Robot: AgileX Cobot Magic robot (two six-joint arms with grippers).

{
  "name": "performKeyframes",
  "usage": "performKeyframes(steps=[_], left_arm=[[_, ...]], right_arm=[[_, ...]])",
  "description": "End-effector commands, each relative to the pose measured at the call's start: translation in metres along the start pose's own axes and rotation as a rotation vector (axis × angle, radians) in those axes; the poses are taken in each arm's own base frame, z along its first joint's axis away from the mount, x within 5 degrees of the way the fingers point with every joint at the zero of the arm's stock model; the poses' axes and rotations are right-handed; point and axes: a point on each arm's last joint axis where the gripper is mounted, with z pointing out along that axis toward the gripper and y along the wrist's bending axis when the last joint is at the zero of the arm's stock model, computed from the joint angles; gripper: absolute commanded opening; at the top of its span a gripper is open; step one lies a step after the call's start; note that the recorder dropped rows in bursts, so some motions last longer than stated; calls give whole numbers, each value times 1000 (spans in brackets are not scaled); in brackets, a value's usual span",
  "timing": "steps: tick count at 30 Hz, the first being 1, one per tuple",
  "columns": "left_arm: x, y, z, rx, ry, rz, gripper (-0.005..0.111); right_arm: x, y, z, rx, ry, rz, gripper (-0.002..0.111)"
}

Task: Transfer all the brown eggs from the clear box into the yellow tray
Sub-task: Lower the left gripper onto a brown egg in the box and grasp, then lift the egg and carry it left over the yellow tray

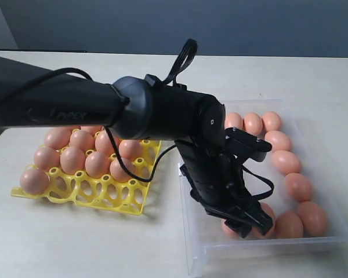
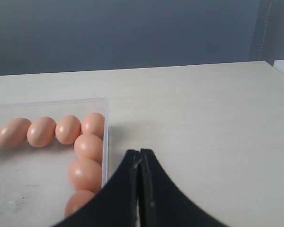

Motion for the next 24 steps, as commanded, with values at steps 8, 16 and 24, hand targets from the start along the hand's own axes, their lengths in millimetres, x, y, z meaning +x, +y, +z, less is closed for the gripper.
performKeyframes(steps=[8, 16, 24], left_arm=[[-11, 0, -2, -34, -90, 0, 22], [-26, -1, -13, -74, -188, 63, 1], [-41, -8, -57, -135, -473, 140, 0]], right_arm=[[0, 0, 0, 0, -9, -5, -1], [0, 0, 0, 0, -9, -5, -1], [0, 0, 0, 0, -9, -5, -1]])
